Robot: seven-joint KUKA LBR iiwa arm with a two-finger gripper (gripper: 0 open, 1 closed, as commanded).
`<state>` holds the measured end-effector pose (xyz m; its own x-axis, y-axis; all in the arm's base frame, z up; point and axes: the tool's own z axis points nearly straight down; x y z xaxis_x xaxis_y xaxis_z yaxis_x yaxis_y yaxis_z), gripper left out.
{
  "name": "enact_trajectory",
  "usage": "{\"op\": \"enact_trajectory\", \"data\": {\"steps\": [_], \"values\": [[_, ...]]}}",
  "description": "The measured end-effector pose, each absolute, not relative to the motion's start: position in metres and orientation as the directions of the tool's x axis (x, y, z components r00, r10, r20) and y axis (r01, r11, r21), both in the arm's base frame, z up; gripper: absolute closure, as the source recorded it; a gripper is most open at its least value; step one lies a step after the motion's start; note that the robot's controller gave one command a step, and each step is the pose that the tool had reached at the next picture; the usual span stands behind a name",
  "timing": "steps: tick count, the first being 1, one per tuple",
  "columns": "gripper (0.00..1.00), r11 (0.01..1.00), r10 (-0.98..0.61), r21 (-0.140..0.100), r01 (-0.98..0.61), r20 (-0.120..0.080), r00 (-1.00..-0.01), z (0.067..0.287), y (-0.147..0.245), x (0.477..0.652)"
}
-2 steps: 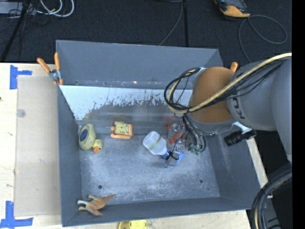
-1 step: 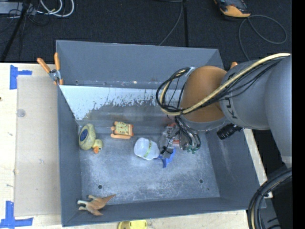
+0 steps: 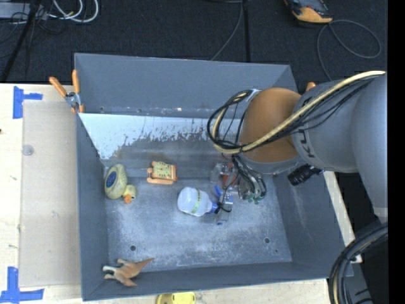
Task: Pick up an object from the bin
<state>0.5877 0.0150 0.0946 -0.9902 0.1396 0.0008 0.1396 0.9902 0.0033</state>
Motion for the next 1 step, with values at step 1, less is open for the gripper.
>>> {"op": "enact_trajectory", "data": {"steps": [1], "values": [[0.00, 0.990, 0.140, 0.003, 0.140, 0.001, -0.990, 0.0946, 0.0149, 0.5877]]}}
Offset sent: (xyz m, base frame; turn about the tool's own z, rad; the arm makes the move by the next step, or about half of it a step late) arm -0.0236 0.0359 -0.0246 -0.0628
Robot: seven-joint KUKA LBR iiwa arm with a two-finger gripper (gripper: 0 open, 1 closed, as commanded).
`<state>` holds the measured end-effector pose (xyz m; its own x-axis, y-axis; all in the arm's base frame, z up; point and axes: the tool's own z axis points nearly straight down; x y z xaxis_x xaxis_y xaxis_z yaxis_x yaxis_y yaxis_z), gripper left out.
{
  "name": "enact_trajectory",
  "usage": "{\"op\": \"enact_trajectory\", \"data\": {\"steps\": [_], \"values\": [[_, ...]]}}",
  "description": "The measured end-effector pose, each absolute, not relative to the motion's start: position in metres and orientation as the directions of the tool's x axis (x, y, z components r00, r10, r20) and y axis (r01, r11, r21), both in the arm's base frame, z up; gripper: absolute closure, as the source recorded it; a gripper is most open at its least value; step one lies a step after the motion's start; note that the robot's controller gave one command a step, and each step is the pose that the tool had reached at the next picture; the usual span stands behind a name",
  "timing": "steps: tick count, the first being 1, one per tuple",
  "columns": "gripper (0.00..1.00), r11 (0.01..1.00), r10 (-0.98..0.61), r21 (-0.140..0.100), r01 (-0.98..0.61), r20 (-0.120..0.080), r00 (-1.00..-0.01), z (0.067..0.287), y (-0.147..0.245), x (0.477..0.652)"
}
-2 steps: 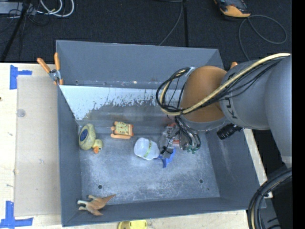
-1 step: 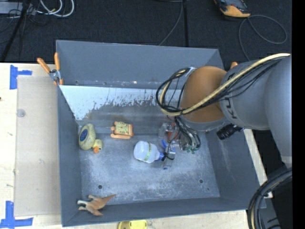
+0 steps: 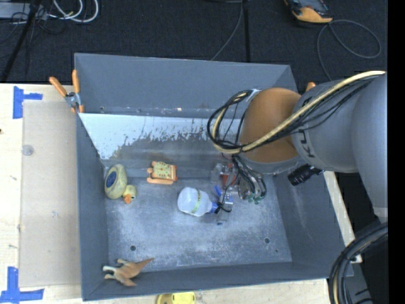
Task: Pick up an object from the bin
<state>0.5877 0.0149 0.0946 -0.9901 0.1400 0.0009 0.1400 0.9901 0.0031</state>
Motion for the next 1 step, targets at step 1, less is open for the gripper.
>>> {"op": "enact_trajectory", "data": {"steps": [1], "values": [[0.00, 0.990, 0.139, 0.003, 0.139, 0.000, -0.990, 0.0940, 0.0156, 0.5871]]}}
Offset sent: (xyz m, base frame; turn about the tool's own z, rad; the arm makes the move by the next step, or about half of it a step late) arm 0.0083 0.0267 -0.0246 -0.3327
